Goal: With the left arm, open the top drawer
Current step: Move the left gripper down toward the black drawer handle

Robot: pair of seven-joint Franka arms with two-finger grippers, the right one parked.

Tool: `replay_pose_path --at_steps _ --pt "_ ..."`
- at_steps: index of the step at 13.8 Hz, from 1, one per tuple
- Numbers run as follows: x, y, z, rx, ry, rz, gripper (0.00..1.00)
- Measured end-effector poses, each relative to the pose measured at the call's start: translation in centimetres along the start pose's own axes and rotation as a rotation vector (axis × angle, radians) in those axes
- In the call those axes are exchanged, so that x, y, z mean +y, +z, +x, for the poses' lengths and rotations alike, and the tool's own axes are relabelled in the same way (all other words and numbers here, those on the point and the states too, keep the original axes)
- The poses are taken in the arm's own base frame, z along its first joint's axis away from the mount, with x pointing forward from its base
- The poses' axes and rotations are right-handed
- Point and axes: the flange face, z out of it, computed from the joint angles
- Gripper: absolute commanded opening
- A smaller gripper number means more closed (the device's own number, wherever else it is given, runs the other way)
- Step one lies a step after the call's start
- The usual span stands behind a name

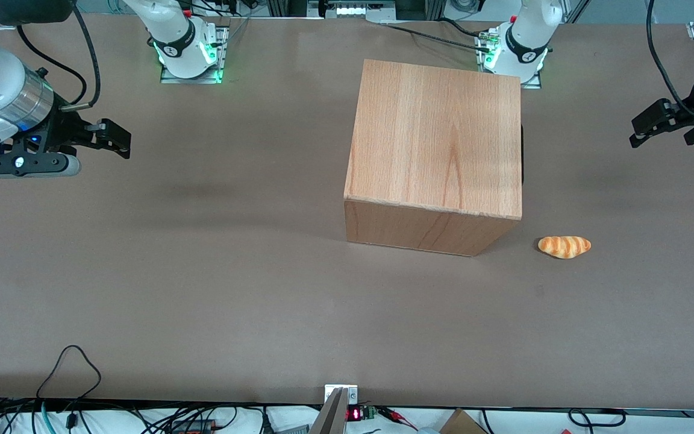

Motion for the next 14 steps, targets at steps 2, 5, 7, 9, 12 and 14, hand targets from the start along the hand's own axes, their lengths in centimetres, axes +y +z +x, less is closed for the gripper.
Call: replay_pose_path --at_steps 2,5,7,9,12,14 --pt "0.6 1.0 0.2 -0.022 0.006 -0.02 1.0" --pt "2.1 4.2 0.3 -0.082 0.016 -0.072 1.0" --pt "3.6 6.9 0.3 -0.113 0.027 -0.107 1.0" --pt "5.0 9.4 0.2 -0.128 0.036 -0.134 1.0" --pt "6.3 12.4 -0.4 -0.154 0.042 -0.157 1.0" --pt "6.8 13.7 -0.6 -0.169 0.044 -0.162 1.0"
